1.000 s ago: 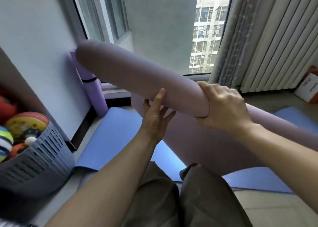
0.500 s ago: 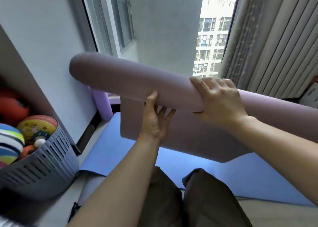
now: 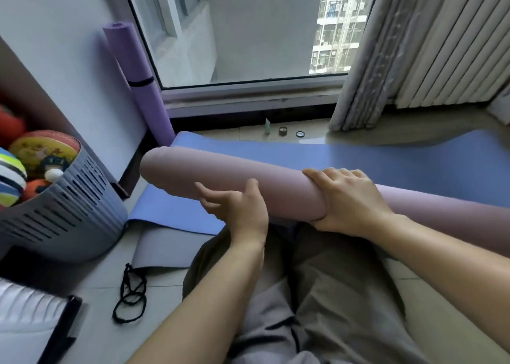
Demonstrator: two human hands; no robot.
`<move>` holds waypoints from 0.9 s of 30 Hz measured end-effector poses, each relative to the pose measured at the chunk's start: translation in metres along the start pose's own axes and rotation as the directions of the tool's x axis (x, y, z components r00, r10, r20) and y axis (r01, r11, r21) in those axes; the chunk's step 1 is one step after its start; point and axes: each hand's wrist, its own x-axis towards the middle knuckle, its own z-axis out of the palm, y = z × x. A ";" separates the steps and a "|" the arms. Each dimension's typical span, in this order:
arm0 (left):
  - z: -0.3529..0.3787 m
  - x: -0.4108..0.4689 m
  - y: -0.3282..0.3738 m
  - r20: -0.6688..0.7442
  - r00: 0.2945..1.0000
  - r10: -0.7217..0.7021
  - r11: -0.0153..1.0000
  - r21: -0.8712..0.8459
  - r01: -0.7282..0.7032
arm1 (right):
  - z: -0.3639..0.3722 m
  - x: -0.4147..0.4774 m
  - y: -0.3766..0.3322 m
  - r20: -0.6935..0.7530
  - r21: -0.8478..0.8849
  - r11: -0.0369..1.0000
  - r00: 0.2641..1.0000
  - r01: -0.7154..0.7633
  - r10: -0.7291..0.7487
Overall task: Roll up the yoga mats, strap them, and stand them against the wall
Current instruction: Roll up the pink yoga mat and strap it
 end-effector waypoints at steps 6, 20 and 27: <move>-0.032 0.000 0.025 0.819 0.526 0.231 -0.105 0.559 -0.823 | -0.016 -0.017 0.003 -0.169 -0.048 0.993 0.979 0.110 -0.117; -0.054 -0.025 0.018 0.914 0.374 -0.156 -0.196 0.343 -0.919 | -0.019 -0.078 -0.032 0.213 0.129 0.976 0.956 0.177 -0.201; -0.028 0.015 0.041 0.771 0.399 -0.496 0.058 0.488 -0.871 | -0.032 -0.073 -0.020 0.339 0.100 0.984 0.925 0.149 -0.174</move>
